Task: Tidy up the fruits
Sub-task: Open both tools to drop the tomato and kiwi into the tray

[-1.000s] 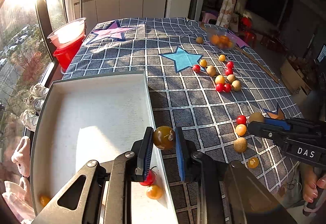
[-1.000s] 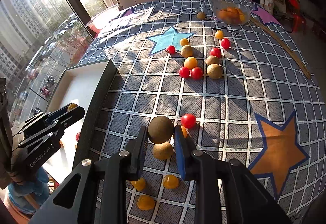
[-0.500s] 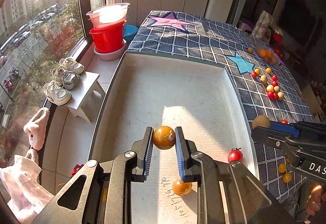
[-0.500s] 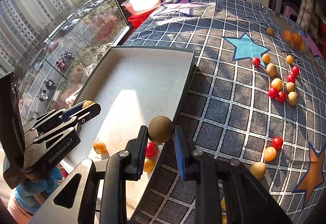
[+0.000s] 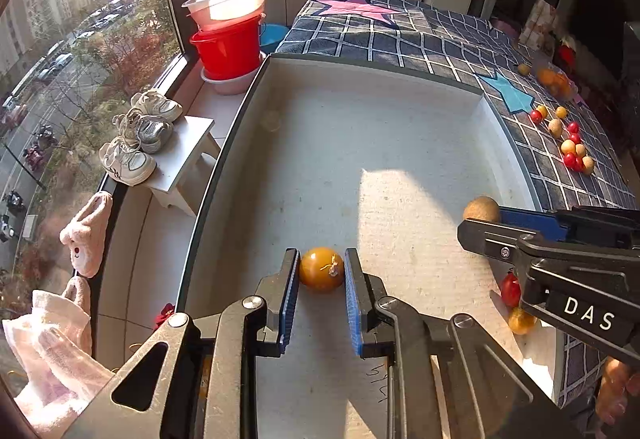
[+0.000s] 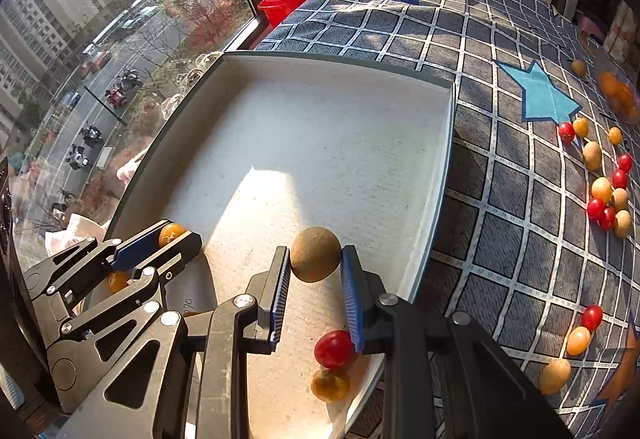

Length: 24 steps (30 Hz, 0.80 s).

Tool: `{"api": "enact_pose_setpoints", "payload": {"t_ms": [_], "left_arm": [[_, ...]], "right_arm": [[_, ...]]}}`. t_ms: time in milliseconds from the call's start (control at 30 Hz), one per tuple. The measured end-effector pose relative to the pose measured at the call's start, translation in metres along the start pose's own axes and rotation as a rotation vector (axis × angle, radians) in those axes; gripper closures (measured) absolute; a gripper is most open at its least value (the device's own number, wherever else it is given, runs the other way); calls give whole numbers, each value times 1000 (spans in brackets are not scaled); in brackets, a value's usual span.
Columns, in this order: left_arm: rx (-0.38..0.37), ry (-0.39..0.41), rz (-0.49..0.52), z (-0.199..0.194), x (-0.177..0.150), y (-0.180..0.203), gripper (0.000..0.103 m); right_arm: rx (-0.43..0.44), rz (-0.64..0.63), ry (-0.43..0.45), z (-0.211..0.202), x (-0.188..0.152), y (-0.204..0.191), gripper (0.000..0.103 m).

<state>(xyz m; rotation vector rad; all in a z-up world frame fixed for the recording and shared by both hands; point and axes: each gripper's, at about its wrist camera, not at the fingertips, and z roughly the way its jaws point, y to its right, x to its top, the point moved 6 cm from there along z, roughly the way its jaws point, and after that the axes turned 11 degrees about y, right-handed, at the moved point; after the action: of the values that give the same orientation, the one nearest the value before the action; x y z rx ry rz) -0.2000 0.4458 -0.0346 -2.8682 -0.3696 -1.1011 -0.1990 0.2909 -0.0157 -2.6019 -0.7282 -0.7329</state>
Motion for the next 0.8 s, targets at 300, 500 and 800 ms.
{"api": "enact_pose_setpoints", "payload": {"t_ms": [300, 500, 800], "left_arm": [[9, 11, 12, -1, 0, 0, 80], [30, 52, 21, -8, 1, 0, 24], [-2, 40, 22, -19, 3, 17, 24]], "right_arm": [[-6, 12, 4, 2, 4, 5, 74], [18, 55, 75, -26, 13, 12, 49], [51, 199, 137, -67, 14, 47, 19]]}}
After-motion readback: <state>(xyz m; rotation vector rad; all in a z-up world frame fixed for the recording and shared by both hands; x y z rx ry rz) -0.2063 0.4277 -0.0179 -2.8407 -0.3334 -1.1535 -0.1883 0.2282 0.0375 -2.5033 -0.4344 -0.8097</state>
